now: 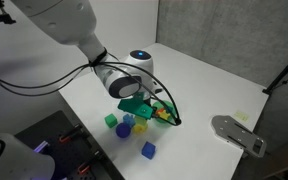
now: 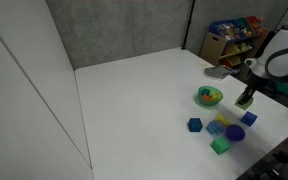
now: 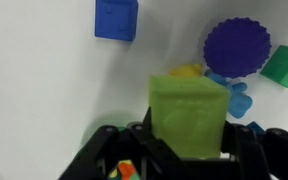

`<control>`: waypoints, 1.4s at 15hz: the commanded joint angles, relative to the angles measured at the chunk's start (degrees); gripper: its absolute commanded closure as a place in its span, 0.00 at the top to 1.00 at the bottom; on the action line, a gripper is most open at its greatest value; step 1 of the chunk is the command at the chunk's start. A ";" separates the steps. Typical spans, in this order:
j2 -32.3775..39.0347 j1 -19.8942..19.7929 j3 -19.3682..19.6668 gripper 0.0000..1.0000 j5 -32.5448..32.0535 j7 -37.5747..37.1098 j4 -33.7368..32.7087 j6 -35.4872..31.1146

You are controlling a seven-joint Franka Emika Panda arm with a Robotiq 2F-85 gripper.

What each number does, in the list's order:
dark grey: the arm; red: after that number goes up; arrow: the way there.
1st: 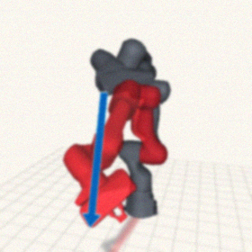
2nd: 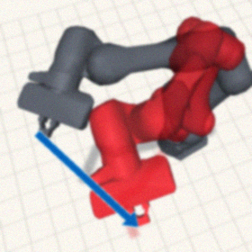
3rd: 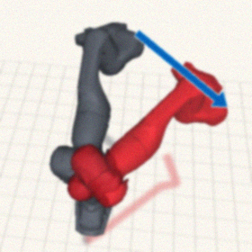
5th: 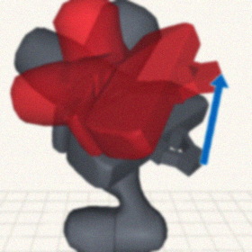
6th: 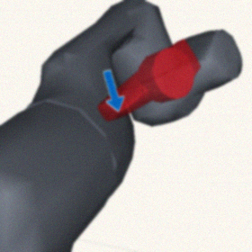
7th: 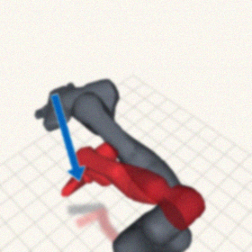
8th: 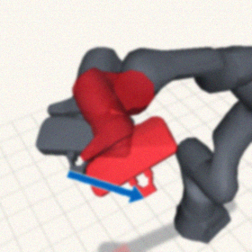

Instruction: Put the green block on top of the blue block

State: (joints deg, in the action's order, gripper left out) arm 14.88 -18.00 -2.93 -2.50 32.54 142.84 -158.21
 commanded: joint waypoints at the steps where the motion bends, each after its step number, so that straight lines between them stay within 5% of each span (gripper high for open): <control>1: -0.40 1.55 1.19 0.50 0.76 0.63 0.10 0.33; 5: -0.51 1.37 1.30 0.50 0.78 1.15 0.36 0.37; 6: -0.51 1.37 1.30 0.25 0.78 1.17 0.39 0.37; 14: 0.88 8.96 -0.59 0.25 -4.98 7.87 -5.26 8.02; 21: 2.97 15.52 -2.50 0.25 -11.35 9.81 -9.02 7.18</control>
State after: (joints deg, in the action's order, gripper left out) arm 16.54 -3.13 -4.52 -13.18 40.07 136.17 -151.64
